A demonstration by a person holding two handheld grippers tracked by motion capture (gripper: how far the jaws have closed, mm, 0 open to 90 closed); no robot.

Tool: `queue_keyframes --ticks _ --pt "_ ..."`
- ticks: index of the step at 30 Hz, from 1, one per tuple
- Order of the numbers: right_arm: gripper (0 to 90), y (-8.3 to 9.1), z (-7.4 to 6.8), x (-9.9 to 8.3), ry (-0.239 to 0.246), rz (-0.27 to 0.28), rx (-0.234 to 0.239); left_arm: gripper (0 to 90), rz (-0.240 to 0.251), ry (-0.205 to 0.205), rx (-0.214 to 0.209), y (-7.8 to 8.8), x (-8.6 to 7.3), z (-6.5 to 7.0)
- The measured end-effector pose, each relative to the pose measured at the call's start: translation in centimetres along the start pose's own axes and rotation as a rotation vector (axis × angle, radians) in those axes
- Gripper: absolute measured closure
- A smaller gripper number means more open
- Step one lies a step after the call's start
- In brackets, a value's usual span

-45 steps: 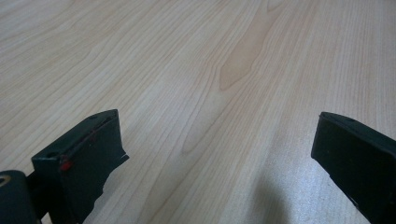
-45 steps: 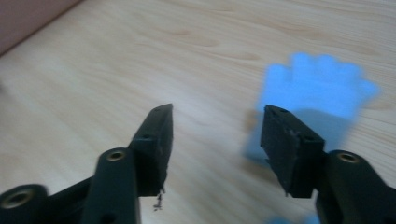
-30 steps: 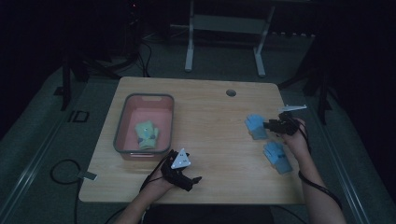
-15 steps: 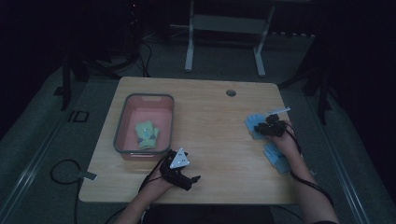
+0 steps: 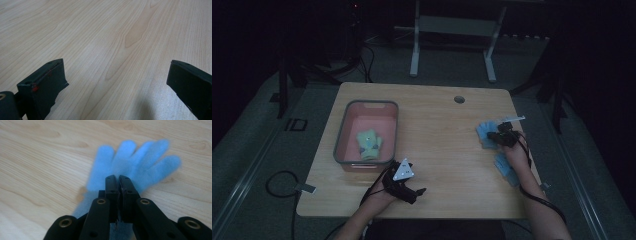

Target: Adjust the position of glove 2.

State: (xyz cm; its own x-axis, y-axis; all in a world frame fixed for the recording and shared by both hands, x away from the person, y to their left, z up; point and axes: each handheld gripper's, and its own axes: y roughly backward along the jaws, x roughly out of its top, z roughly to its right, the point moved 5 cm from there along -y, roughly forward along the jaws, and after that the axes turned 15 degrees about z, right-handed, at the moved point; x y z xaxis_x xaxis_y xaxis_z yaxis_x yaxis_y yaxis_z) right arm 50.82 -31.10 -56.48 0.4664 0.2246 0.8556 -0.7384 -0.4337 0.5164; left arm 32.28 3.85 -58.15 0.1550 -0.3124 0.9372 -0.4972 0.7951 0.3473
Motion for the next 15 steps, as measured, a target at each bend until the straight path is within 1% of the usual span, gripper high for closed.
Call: queue_keyframes --ticks 1,2,3,5,6,8,9,10,12,13,14,15 --pt "86.8 0.0 0.0 0.0 0.0 0.0 0.0 2.2 -0.003 -0.002 0.0 0.0 -0.1 0.0" --pt "87.0 0.5 -0.5 0.6 -0.017 0.008 0.013 2.2 -0.003 -0.002 -0.001 0.0 -0.1 0.0" --pt "87.0 1.2 -1.2 1.4 -0.018 0.03 0.024 2.1 -0.005 -0.006 0.0 0.0 -0.1 0.0" --pt "87.0 1.9 -2.0 2.3 -0.017 0.054 0.038 2.1 -0.001 -0.004 -0.001 0.0 0.0 0.0" --pt "87.0 1.9 -2.0 2.3 -0.017 0.054 0.038 2.1 -0.003 -0.008 0.001 0.0 0.0 0.0" --pt "87.0 2.8 -3.1 3.1 -0.006 0.078 0.047 2.1 0.003 -0.014 0.004 0.1 0.0 0.0" --pt "87.0 3.2 -3.7 3.5 -0.005 0.089 0.054 2.1 0.006 -0.011 0.005 0.1 0.1 0.0" --pt "87.0 3.9 -4.9 4.0 0.0 0.102 0.076 2.1 0.009 -0.01 0.006 0.1 0.1 0.0" --pt "87.0 3.9 -4.9 4.0 0.0 0.102 0.076 2.1 0.011 -0.012 0.007 0.1 0.2 0.0" --pt "87.0 4.2 -5.6 4.2 0.005 0.109 0.085 2.1 0.011 -0.013 0.004 0.1 0.2 0.1" --pt "87.0 4.9 -7.3 4.4 -0.009 0.113 0.122 2.2 0.012 -0.013 0.004 0.1 0.2 0.1" --pt "87.0 5.1 -8.0 4.4 0.0 0.112 0.132 2.1 0.012 -0.014 0.003 0.1 0.2 0.1"
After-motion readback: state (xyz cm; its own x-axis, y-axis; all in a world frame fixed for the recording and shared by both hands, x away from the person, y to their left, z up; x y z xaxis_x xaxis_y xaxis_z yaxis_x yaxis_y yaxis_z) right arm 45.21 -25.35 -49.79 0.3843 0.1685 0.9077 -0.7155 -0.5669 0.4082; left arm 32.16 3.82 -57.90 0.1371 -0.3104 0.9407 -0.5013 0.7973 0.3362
